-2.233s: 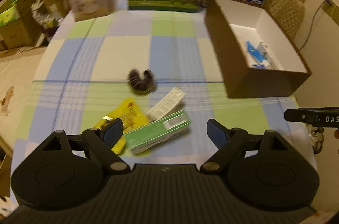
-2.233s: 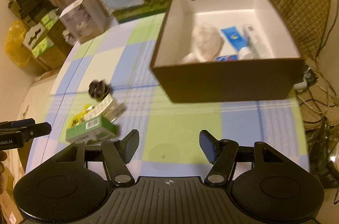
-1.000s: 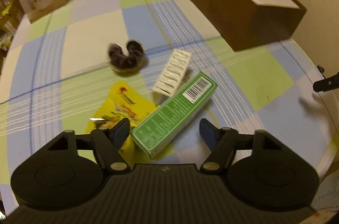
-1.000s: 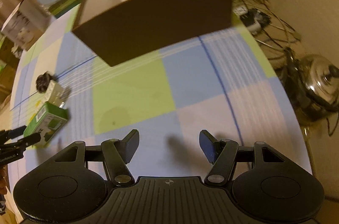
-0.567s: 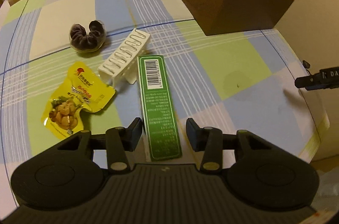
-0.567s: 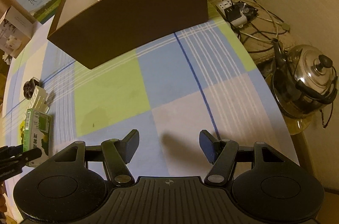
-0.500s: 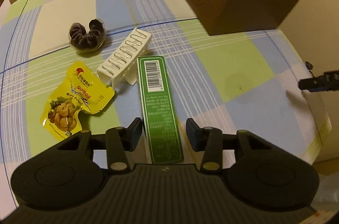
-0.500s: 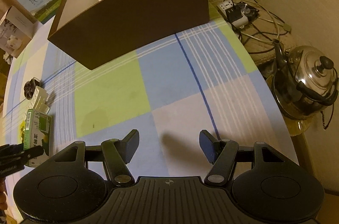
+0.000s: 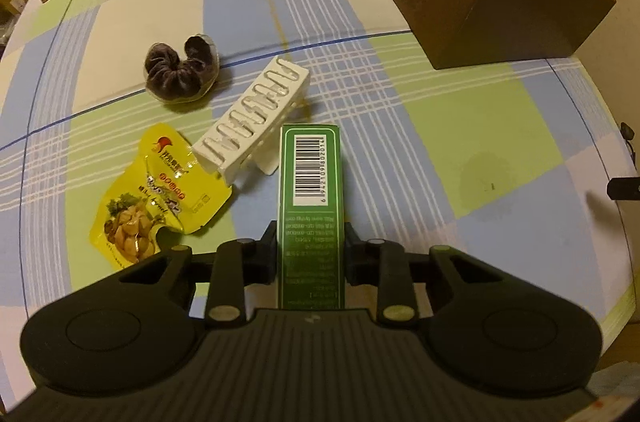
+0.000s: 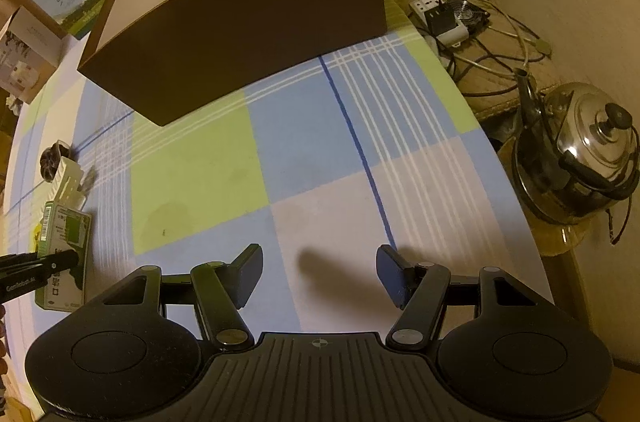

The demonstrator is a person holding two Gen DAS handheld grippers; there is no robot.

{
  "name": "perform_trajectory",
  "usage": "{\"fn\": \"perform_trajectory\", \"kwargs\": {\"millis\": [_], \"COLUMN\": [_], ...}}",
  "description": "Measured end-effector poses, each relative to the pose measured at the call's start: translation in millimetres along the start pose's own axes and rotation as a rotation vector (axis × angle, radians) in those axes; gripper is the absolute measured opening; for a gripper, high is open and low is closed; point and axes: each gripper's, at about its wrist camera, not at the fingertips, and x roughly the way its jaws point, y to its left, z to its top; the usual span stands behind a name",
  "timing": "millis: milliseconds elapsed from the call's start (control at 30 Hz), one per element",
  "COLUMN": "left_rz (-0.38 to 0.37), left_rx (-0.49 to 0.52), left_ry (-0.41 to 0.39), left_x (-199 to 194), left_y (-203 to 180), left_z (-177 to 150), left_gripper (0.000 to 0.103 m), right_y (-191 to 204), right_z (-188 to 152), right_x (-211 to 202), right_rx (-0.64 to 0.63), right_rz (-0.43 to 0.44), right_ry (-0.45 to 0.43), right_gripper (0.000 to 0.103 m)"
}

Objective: Organize objects
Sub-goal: 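Grasp the green box with the left tool while the right tool grasps the white plastic tray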

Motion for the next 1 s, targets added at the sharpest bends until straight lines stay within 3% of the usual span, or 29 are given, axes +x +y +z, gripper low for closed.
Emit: {"fn": "perform_trajectory", "kwargs": {"millis": [167, 333, 667, 800, 1000], "left_rz": [0.016, 0.048, 0.147, 0.183, 0.258], "left_rx": [0.001, -0.076, -0.217, -0.257, -0.350], "left_ry": [-0.038, -0.065, -0.145, -0.156, -0.164], "left_x": [-18, -44, -86, -89, -87], "left_y": [4, 27, 90, 112, 164], "left_z": [-13, -27, -43, -50, -60], "left_gripper": [0.025, 0.025, 0.025, 0.025, 0.025], "right_y": [11, 41, 149, 188, 231], "right_z": [4, 8, 22, 27, 37], "right_x": [6, 17, 41, 53, 78], "right_rx": [-0.032, -0.099, -0.283, -0.299, -0.265], "right_rz": [0.022, 0.074, 0.237, 0.295, 0.303], "right_ry": [0.012, 0.026, 0.034, 0.032, 0.035], "right_gripper": [0.060, 0.060, 0.060, 0.060, 0.060]}}
